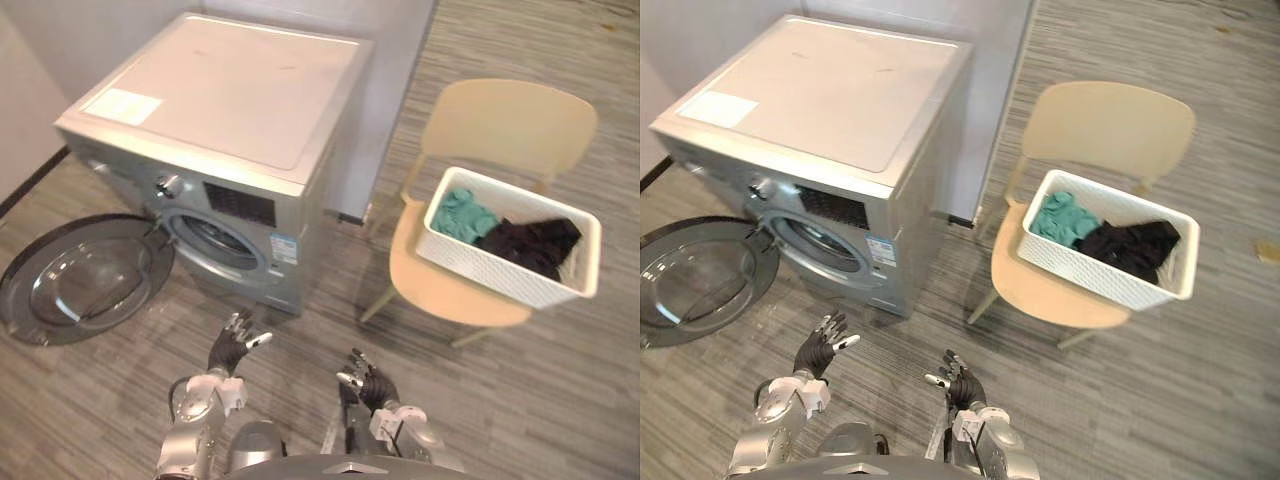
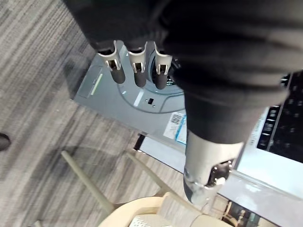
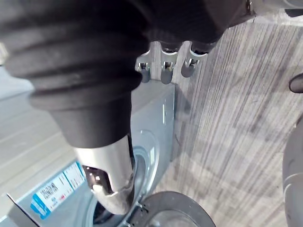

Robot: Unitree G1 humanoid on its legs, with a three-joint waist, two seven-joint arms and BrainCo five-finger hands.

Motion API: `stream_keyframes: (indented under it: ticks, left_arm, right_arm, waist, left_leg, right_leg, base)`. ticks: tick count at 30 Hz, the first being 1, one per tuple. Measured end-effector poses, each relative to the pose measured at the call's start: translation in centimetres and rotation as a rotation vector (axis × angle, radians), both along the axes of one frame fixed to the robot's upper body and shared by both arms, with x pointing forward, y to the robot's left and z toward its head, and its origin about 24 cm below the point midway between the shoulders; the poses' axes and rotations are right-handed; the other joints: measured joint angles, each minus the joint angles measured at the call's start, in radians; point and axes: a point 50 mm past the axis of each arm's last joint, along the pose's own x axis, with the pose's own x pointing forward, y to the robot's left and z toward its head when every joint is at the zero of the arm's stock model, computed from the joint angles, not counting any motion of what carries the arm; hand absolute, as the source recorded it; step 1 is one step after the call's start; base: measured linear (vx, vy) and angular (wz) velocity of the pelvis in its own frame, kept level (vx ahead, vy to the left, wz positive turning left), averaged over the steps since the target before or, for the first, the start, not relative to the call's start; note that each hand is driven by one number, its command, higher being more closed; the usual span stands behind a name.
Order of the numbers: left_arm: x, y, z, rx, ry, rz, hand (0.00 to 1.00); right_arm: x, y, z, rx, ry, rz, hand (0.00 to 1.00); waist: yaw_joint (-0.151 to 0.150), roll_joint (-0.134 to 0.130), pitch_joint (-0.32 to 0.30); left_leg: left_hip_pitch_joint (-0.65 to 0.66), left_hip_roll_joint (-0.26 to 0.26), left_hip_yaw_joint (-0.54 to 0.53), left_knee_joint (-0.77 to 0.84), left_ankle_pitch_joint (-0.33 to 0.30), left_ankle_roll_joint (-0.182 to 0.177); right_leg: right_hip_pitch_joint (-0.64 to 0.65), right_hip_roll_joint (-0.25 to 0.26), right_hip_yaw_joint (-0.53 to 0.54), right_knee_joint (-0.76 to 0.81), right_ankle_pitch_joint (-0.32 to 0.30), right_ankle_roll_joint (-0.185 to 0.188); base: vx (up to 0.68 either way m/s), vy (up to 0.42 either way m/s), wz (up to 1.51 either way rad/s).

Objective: Pick up the laundry basket with both hands and put the clothes into the washing machine.

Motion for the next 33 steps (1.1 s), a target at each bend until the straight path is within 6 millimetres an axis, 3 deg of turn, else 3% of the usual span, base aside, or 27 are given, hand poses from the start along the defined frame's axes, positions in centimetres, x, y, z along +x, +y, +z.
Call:
stream_keyframes:
  ticks: [1, 2, 3, 4, 6, 7, 9, 12, 24, 25, 31, 33]
  left_arm:
    - [-0.7, 0.5, -0.3, 0.015, 0.022, 0.005, 0.0]
    - [-1.1, 1.1, -0.5, 0.033, 0.033, 0.006, 0.0]
    - [-1.5, 1.2, -0.8, 0.037, 0.052, 0.012, 0.0]
    - [-1.4, 1.0, -0.7, 0.033, 0.045, 0.007, 0.0]
    - [-1.2, 0.4, -0.7, 0.018, 0.037, -0.001, 0.0]
    - [-0.9, 0.5, -0.5, 0.02, 0.03, 0.0, 0.0]
    - [-0.5, 0.3, -0.3, 0.013, 0.012, -0.004, 0.0]
    - [-0.2, -0.1, -0.1, 0.001, -0.001, -0.015, 0.0]
    - [-0.8, -1.4, -1.4, -0.022, 0.061, -0.056, 0.0]
    - [-0.9, -1.4, -2.1, -0.02, 0.091, -0.063, 0.0]
    - [-1.0, -1.4, -2.3, -0.02, 0.101, -0.062, 0.0]
    - [-1.8, -1.2, -3.0, -0.013, 0.142, -0.052, 0.0]
  right_arm:
    - [-0.3, 0.0, -0.2, -0.008, 0.008, 0.003, 0.0]
    - [-0.6, 0.1, -0.3, -0.016, 0.015, 0.013, 0.0]
    - [-0.7, 0.2, -0.4, -0.028, 0.018, 0.026, 0.0]
    - [-0.9, -0.3, -0.6, -0.043, 0.029, 0.02, 0.0]
    - [-1.1, -1.5, -0.7, -0.094, 0.033, 0.012, 0.0]
    - [-1.0, -1.9, -0.6, -0.102, 0.031, -0.011, 0.0]
    - [-1.2, -2.0, -0.7, -0.102, 0.035, -0.032, 0.0]
    - [-2.0, -2.2, -1.2, -0.105, 0.065, -0.032, 0.0]
    - [-2.3, -2.1, -2.1, -0.13, 0.109, 0.002, 0.0]
    - [-2.4, -1.4, -2.4, -0.122, 0.123, 0.031, 0.0]
    - [-2.5, -1.5, -2.5, -0.127, 0.13, 0.03, 0.0]
    - [-2.2, -1.7, -2.8, -0.145, 0.147, 0.028, 0.0]
  waist:
    - [-0.002, -0.007, -0.009]
    - [0.001, -0.02, -0.016]
    - [0.003, -0.031, -0.021]
    - [0.002, -0.043, -0.033]
    - [-0.001, -0.014, -0.048]
    - [-0.006, -0.013, -0.05]
    - [-0.015, -0.026, -0.051]
    - [0.003, -0.054, -0.062]
    - [0.025, -0.08, -0.069]
    - [0.016, -0.09, -0.092]
    - [0.014, -0.09, -0.092]
    - [-0.009, -0.092, -0.094]
  left_leg:
    - [0.021, 0.001, 0.03, -0.003, 0.009, 0.0]
    - [0.025, -0.023, 0.031, 0.018, 0.009, 0.0]
    - [-0.001, -0.03, 0.007, 0.072, 0.007, 0.008]
    - [-0.045, -0.062, -0.071, 0.102, -0.004, 0.028]
    - [-0.03, -0.066, -0.109, -0.022, 0.024, 0.015]
    - [-0.023, -0.074, -0.094, -0.032, 0.024, 0.018]
    - [-0.012, -0.082, -0.097, -0.032, 0.023, 0.018]
    - [0.001, -0.083, -0.102, -0.036, 0.023, 0.017]
    - [0.005, -0.082, -0.139, -0.04, 0.021, 0.011]
    - [0.03, -0.1, -0.152, -0.061, 0.019, 0.009]
    - [0.032, -0.101, -0.15, -0.066, 0.02, 0.009]
    - [0.04, -0.111, -0.147, -0.1, 0.038, 0.015]
  right_leg:
    - [-0.016, -0.024, -0.111, 0.111, -0.006, -0.016]
    - [-0.005, -0.044, -0.129, 0.129, 0.014, -0.027]
    - [0.008, -0.055, -0.113, 0.107, 0.024, -0.019]
    - [0.016, -0.069, -0.07, 0.053, 0.052, 0.013]
    - [0.026, -0.053, -0.04, -0.009, 0.084, 0.027]
    - [0.024, -0.059, -0.024, -0.014, 0.086, 0.035]
    - [0.05, -0.065, -0.023, -0.039, 0.089, 0.055]
    - [0.091, -0.06, -0.032, -0.103, 0.113, 0.064]
    - [0.11, -0.063, -0.061, -0.107, 0.105, 0.075]
    - [0.13, -0.081, -0.071, -0.107, 0.099, 0.083]
    - [0.128, -0.082, -0.075, -0.107, 0.1, 0.083]
    - [0.118, -0.089, -0.078, -0.105, 0.1, 0.084]
  base:
    - [0.18, 0.088, -1.02]
    - [0.19, 0.053, -0.97]
    - [0.05, -0.005, -0.73]
    - [0.01, -0.041, -0.6]
    - [-0.03, 0.014, -0.61]
    - [-0.01, 0.063, -0.44]
    - [-0.03, 0.037, 0.0]
    - [-0.02, -0.01, 0.07]
    - [0.02, 0.01, 0.08]
    - [0.0, 0.0, 0.0]
    - [0.0, 0.0, -0.01]
    - [0.01, 0.005, -0.04]
